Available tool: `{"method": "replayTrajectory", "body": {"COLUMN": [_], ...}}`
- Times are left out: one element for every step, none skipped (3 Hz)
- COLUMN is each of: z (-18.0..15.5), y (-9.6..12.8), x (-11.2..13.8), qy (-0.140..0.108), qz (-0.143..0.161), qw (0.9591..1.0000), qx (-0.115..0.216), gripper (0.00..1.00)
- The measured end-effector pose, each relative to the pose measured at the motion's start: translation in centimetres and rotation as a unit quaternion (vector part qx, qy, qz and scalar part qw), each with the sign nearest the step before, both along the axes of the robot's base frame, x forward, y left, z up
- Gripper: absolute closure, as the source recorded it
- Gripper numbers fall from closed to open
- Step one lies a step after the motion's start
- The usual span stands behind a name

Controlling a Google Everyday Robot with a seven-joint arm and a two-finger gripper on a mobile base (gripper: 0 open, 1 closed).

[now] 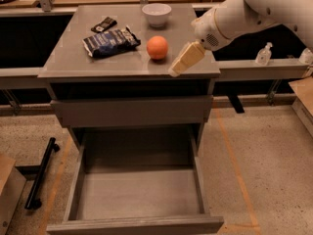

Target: Place orange into middle drawer

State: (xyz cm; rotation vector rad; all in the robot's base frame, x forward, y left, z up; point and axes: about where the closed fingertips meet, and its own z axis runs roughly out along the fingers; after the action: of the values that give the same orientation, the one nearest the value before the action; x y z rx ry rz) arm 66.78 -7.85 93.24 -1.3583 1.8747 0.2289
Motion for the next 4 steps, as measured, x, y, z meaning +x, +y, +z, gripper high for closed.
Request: {"method": "replayTrajectory", "body": {"z": [-1.1,-2.2,-3.4,-4.4], "y": [0.6,1.7,3.2,4.6], "x": [1.0,4.0,7.4,10.8], "qy": [0.006,0.003,0.002,0.004], "qz": [-0.02,-0.04,-0.05,-0.058], "qw": [0.9994,0.9974,0.9951,0.9927], "qx": [0.027,0.06,0.085,0.105], "gripper": [0.0,0.0,0.0,0.0]}}
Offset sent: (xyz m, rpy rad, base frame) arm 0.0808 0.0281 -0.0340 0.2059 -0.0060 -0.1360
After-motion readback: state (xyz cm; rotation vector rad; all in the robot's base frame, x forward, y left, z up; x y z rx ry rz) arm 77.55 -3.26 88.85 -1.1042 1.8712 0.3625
